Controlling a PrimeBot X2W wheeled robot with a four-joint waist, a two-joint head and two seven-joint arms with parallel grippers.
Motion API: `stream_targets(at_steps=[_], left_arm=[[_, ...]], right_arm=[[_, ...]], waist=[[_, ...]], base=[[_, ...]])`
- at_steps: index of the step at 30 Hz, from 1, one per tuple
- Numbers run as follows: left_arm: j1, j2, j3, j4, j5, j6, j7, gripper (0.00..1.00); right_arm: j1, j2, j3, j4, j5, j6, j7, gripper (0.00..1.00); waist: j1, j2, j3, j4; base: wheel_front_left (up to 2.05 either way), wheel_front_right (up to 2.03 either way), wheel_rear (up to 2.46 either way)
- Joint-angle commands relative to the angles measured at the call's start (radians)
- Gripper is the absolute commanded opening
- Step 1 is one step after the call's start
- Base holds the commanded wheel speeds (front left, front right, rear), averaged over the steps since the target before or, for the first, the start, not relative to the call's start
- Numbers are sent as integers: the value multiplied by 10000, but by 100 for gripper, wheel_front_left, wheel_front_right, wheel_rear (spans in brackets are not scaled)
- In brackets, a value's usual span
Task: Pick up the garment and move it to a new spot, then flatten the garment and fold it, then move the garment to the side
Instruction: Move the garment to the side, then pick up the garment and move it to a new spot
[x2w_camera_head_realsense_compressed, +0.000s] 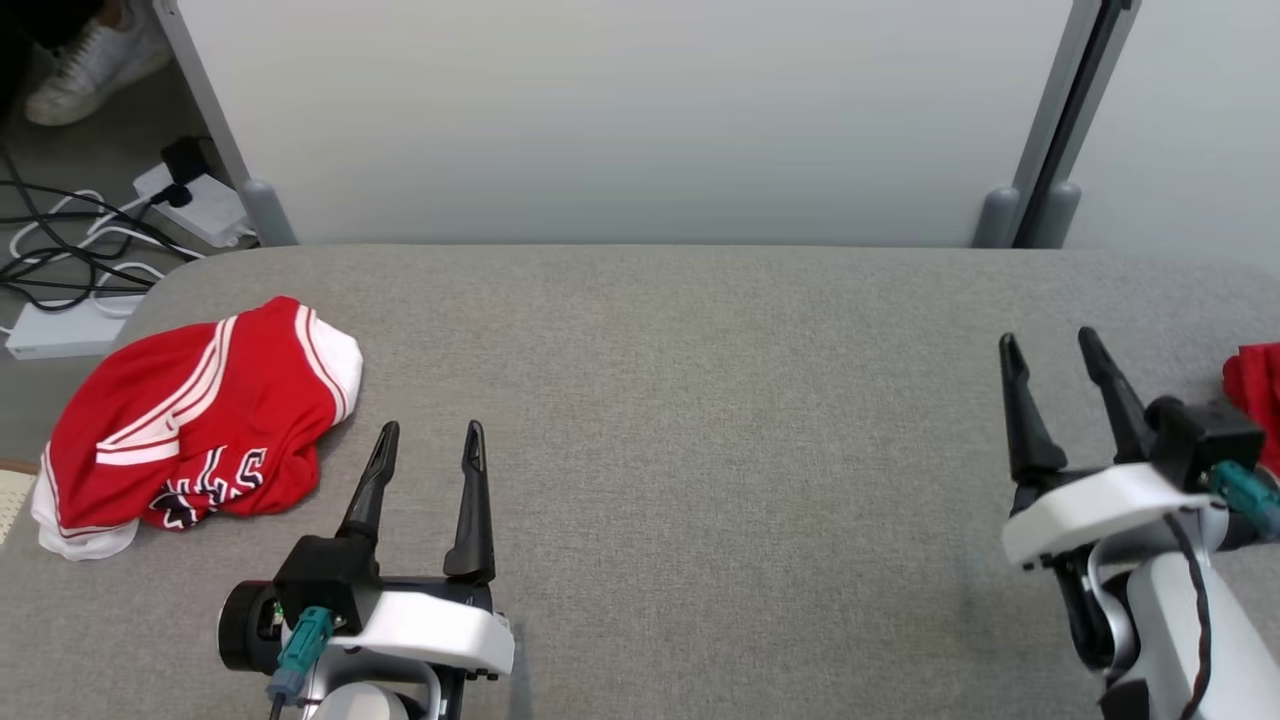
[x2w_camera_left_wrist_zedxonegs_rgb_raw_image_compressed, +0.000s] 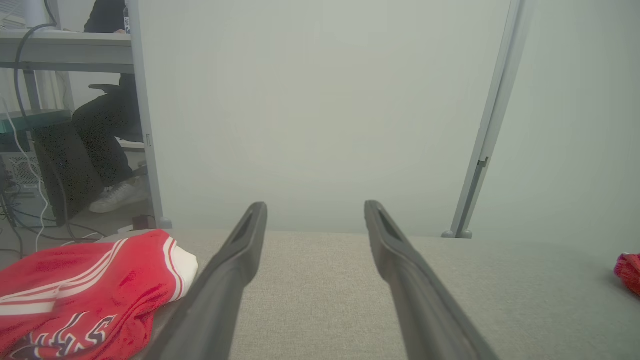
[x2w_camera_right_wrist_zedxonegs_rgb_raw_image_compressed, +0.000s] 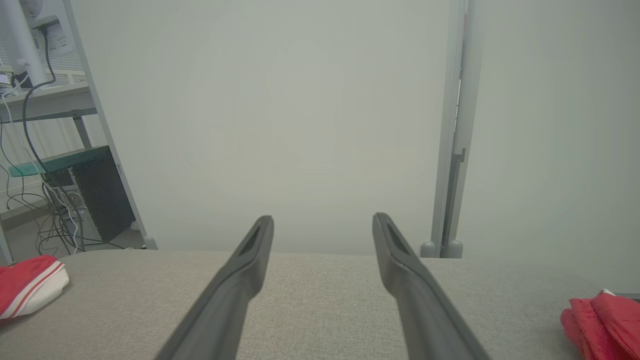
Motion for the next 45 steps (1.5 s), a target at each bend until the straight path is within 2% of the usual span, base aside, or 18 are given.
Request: stream_targets(at_steps=[1, 13, 18, 32, 45], left_arm=[[-125, 35, 434, -353, 61, -76, -127, 100], [859, -141, 794, -807, 706, -622, -130, 100], [1324, -189, 790, -624, 990, -814, -131, 100], [1690, -241, 986, -300, 1364, -1188, -131, 100], [1621, -245, 881, -193, 1368, -1204, -131, 100]], right_arm=[[359, -52, 356, -782, 115, 0, -116, 100], [3242, 329, 709, -3720, 207, 0, -116, 100], [4074, 370, 707, -4432, 121, 0, -116, 100], [4857, 482, 166, -4240, 118, 0, -116, 100], [4931, 505, 209, -4114, 85, 0, -116, 100]], waist=[[0, 0, -188, 152], [0, 0, -646, 352], [0, 0, -813, 325], [0, 0, -1055, 264], [0, 0, -1100, 282]], base=[[0, 0, 0], [0, 0, 0], [0, 0, 0], [0, 0, 0], [0, 0, 0]])
